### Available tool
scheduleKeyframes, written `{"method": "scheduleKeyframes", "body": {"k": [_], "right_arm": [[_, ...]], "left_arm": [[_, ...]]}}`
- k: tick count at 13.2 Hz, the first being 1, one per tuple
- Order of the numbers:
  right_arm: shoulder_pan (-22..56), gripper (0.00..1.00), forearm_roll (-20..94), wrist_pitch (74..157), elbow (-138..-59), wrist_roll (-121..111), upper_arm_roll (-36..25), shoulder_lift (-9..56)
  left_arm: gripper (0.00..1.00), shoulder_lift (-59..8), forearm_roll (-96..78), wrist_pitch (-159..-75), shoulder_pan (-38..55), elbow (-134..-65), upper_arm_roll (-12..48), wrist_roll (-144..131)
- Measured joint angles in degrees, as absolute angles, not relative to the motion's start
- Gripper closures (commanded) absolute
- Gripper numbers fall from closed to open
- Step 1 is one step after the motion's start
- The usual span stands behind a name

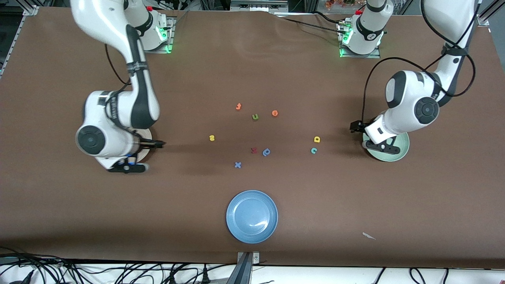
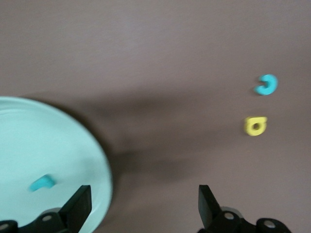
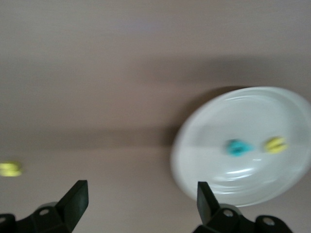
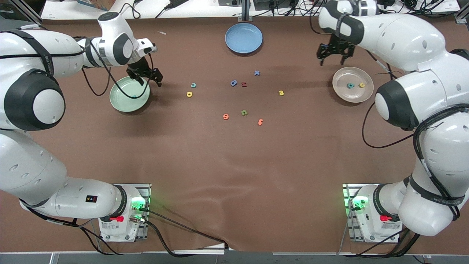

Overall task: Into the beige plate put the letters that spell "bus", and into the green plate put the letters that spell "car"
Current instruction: 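Grasp the yellow 2 with the right gripper while the left gripper grasps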

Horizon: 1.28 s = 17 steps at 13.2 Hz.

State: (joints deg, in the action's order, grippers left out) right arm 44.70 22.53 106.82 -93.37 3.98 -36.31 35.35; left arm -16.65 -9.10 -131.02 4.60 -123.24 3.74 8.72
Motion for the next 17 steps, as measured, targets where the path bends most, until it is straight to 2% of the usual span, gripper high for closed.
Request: {"method": "scheduleKeyframes", "body": {"k": [4, 7, 9, 11, 12, 14, 17], "right_arm": [[51.84, 0.08, 24.58, 111.51, -93.58, 14.88, -35.71, 37.03], [56.98, 0.08, 24.6, 116.62, -93.82, 19.78, -35.26, 39.84], [58.75, 0.09, 24.64, 120.49, -94.93, 20.54, -34.08, 41.57], [58.8, 0.14, 24.68, 123.39, -96.2, 20.56, -32.2, 42.55], [58.79, 0.19, 24.79, 124.01, -96.57, 20.56, -31.59, 43.06], [58.78, 0.23, 24.95, 124.59, -96.81, 20.56, -30.86, 43.74], [58.76, 0.3, 29.25, 124.66, -96.82, 20.51, -30.49, 44.23]], "left_arm": [[0.05, -19.48, -14.38, -139.0, 7.44, -123.38, 8.73, 6.87], [0.05, -23.05, -14.44, -144.34, 10.3, -123.46, 9.11, 5.54], [0.09, -24.94, -14.44, -145.99, 11.8, -123.46, 9.11, 4.2], [0.09, -25.45, -14.44, -146.27, 12.46, -123.46, 9.11, 3.49], [0.09, -25.46, -14.44, -146.27, 12.76, -123.46, 9.11, 3.37], [0.14, -25.65, -14.44, -146.27, 13.24, -123.51, 9.11, 3.01], [0.14, -26.72, -14.44, -146.81, 13.85, -123.54, 9.11, 1.97]]}}
